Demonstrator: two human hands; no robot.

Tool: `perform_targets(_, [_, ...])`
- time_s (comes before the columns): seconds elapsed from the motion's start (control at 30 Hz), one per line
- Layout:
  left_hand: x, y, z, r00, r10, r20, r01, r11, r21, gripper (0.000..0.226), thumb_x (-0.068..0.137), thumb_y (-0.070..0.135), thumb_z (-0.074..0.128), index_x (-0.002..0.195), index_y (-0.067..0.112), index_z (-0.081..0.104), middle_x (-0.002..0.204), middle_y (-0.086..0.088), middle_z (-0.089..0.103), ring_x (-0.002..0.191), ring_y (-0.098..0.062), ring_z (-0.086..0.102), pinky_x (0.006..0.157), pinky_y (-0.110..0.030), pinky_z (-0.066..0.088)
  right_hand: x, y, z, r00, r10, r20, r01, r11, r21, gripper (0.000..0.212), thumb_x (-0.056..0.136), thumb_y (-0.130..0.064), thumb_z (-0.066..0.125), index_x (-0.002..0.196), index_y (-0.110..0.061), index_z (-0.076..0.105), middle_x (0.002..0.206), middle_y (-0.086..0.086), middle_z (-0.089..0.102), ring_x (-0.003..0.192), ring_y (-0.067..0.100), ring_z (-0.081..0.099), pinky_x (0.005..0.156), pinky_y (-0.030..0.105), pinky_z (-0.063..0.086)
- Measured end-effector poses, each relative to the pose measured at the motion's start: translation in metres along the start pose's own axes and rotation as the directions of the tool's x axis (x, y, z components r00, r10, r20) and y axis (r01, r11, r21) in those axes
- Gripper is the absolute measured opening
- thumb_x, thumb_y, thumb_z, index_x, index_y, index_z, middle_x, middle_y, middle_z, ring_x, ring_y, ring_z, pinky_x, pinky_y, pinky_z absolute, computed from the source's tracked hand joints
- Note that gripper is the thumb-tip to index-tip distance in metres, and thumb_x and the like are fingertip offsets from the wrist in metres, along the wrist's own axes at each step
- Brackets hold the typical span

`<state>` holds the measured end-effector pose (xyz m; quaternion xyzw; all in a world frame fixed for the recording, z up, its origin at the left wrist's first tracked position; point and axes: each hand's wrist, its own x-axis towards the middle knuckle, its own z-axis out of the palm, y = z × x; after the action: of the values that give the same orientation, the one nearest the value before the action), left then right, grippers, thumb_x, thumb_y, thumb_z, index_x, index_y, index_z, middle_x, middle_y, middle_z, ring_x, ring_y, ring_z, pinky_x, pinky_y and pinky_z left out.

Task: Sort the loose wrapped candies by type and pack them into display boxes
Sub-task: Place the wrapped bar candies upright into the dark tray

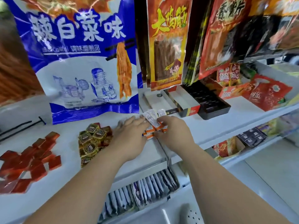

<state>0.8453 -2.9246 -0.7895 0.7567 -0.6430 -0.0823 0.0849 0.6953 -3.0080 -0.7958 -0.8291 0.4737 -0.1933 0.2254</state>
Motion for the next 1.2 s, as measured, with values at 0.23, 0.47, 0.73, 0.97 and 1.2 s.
perform_targets(0.23, [-0.002,-0.010,0.005,0.996,0.067,-0.052,-0.075,0.983,-0.169,0.054,0.097,0.031,0.054,0.148,0.033,0.036,0.158,0.011,0.029,0.143,-0.015,0.026,0.119,-0.038,0.022,-0.009,0.004,-0.001,0.991,-0.083,-0.101,0.075,0.994,-0.082,0.022,0.082,-0.034,0.072,0.103,-0.026,0.074,0.093,0.000,0.068,0.081,0.020,0.063,0.068,0.030,0.048])
perform_targets(0.47, [-0.008,0.005,-0.012,0.951,0.141,-0.274,-0.212,0.944,-0.252,0.051,0.094,0.032,0.061,0.143,0.029,0.046,0.147,0.008,0.044,0.133,-0.014,0.038,0.111,-0.038,0.036,-0.028,0.008,-0.041,0.927,-0.300,-0.224,0.280,0.953,-0.116,0.011,0.089,-0.022,0.070,0.096,-0.017,0.077,0.077,-0.002,0.067,0.065,0.011,0.055,0.063,0.026,0.047])
perform_targets(0.73, [-0.021,0.007,-0.024,0.954,0.097,-0.283,-0.195,0.918,-0.344,0.012,0.093,0.022,0.062,0.099,0.023,0.073,0.093,0.007,0.067,0.087,-0.007,0.051,0.077,-0.034,0.048,-0.032,-0.001,-0.034,0.954,-0.295,-0.043,0.298,0.944,0.140,0.017,0.091,-0.026,0.069,0.106,-0.022,0.075,0.081,-0.013,0.065,0.074,-0.001,0.057,0.065,0.007,0.039])
perform_targets(0.97, [-0.019,-0.019,-0.024,0.926,-0.359,-0.119,0.182,0.698,-0.692,0.010,0.096,0.023,0.059,0.095,0.023,0.069,0.092,0.003,0.071,0.079,-0.013,0.067,0.061,-0.034,0.057,-0.003,0.006,-0.017,0.987,0.133,-0.091,-0.109,0.968,0.226,0.034,0.092,-0.039,0.064,0.120,-0.021,0.067,0.086,-0.006,0.067,0.071,0.003,0.056,0.070,0.024,0.043])
perform_targets(1.2, [-0.025,-0.022,-0.020,0.900,-0.427,0.084,0.284,0.430,-0.857,0.012,0.097,0.019,0.059,0.088,0.019,0.067,0.083,-0.004,0.072,0.064,-0.018,0.064,0.048,-0.027,0.049,0.015,-0.007,0.010,0.964,0.249,-0.095,-0.224,0.951,0.214,0.041,0.084,-0.043,0.071,0.119,-0.022,0.066,0.104,0.000,0.071,0.085,0.017,0.066,0.078,0.034,0.055])
